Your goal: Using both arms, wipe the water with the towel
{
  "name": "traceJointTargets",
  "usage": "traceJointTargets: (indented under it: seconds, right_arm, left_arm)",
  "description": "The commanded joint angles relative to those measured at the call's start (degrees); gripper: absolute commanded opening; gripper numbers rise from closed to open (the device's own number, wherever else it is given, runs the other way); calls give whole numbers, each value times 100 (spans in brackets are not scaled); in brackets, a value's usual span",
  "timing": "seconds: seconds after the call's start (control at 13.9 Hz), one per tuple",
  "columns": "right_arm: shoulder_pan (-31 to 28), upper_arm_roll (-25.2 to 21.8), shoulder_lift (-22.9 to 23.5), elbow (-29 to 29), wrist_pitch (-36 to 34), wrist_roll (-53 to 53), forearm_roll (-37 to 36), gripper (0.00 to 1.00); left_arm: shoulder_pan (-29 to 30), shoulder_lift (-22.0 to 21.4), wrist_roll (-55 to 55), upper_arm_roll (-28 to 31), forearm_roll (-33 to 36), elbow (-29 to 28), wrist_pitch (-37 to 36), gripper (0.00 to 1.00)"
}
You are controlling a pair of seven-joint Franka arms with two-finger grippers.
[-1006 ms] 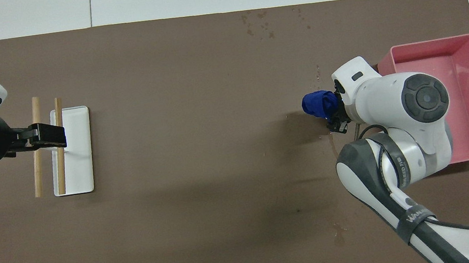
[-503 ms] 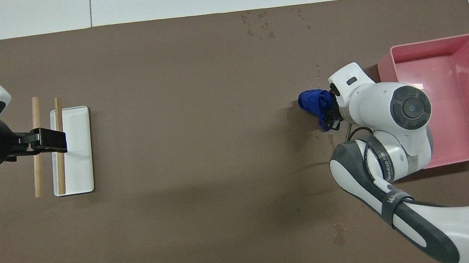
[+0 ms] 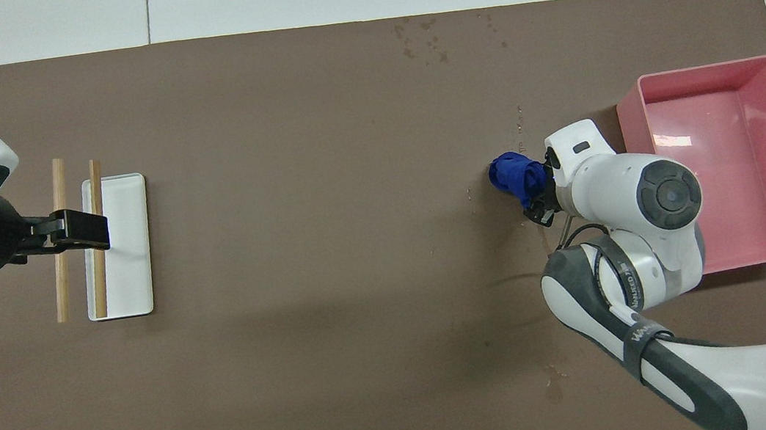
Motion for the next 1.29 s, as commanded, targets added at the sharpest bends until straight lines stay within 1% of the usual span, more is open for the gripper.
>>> traceJointTargets:
  seconds: [0.0, 0.14, 0.29, 0.43, 0.72, 1.08, 1.22]
  right_arm:
    - [-33, 41, -102, -303, 336, 286, -101, 0]
    - [72, 41, 65, -303, 573, 487, -93, 0]
    - [82, 41, 240, -259, 670, 559, -101, 0]
    - [99, 41, 460, -215, 994, 559, -93, 0]
    - [99, 49, 715, -83, 1179, 681, -84, 0]
    - [108, 58, 690, -197, 1215, 1068, -84, 0]
    - [117, 67, 619, -276, 1198, 1235, -84, 0]
  left_arm:
    - [61, -119, 93, -35, 102, -101, -26, 100]
    - [61, -119, 93, -35, 102, -101, -26, 100]
    - [61, -119, 102, -35, 102, -101, -17, 100]
    - [61, -119, 102, -43, 102, -101, 0, 100]
    - [26, -119, 102, -43, 102, -110, 0, 100]
    - [70, -119, 172, -35, 94, -110, 26, 100]
    - [-8, -49, 435, 35, 15, 22, -43, 100]
